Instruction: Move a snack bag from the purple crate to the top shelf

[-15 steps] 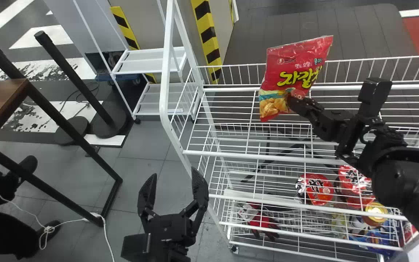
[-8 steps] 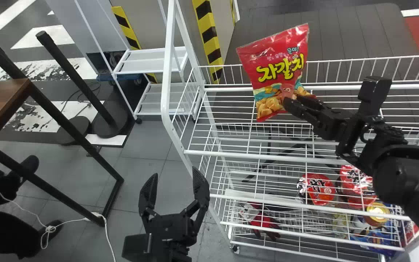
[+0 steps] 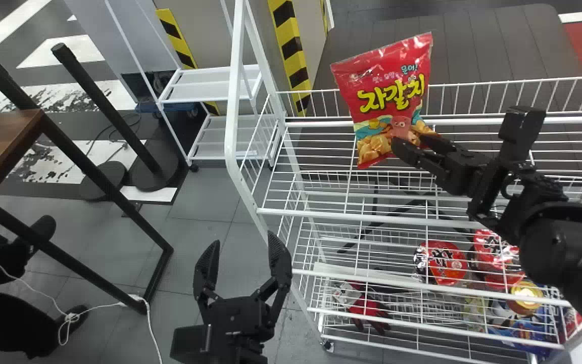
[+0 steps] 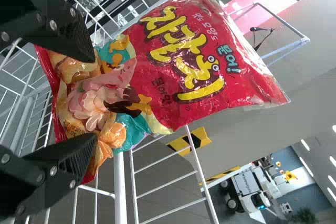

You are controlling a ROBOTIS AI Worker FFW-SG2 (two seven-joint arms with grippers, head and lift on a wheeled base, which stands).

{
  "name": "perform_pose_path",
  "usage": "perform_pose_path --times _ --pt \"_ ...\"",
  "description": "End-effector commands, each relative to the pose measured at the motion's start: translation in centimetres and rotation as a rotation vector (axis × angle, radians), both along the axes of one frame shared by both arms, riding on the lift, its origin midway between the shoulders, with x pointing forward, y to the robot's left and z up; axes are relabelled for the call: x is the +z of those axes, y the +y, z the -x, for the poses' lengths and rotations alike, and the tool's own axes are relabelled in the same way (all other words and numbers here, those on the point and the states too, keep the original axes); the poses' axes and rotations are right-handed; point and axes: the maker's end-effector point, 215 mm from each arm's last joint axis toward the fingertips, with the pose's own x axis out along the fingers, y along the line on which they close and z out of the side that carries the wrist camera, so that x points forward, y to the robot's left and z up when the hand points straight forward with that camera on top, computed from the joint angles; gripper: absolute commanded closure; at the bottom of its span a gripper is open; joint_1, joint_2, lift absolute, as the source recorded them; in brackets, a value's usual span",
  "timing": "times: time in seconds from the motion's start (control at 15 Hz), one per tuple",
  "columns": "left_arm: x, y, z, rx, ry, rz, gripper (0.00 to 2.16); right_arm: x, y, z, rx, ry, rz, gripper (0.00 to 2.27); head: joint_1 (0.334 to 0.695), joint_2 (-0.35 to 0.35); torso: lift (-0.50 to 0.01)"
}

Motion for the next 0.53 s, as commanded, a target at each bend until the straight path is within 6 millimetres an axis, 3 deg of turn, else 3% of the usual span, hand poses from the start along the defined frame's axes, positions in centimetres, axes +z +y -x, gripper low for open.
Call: perform_pose_path --times 0.0,0.13,0.27,0.33,0.47 --pt "0.0 0.0 0.0 0.001 0.001 0.0 0.12 0.2 0.4 0.7 0.006 -0.005 -0.013 0.17 0.695 0.296 0.001" --pt "-0.1 0.0 0.0 0.001 0.004 0.0 0.12 0.1 1.7 2.9 0.034 0.004 -0.017 0.16 0.695 0.302 0.001" --pt "-0.1 0.2 0.0 0.005 0.002 -0.002 0.12 -0.1 3.4 6.3 0.063 0.016 -0.005 0.16 0.695 0.317 0.001" --pt "0.1 0.3 0.0 0.008 -0.003 -0.001 0.12 1.7 4.0 7.0 0.061 -0.024 0.017 0.16 0.695 0.329 0.001" --pt "0.2 0.3 0.0 0.007 -0.005 0.0 0.12 3.0 3.6 9.0 0.013 -0.076 0.083 0.17 0.695 0.349 0.001"
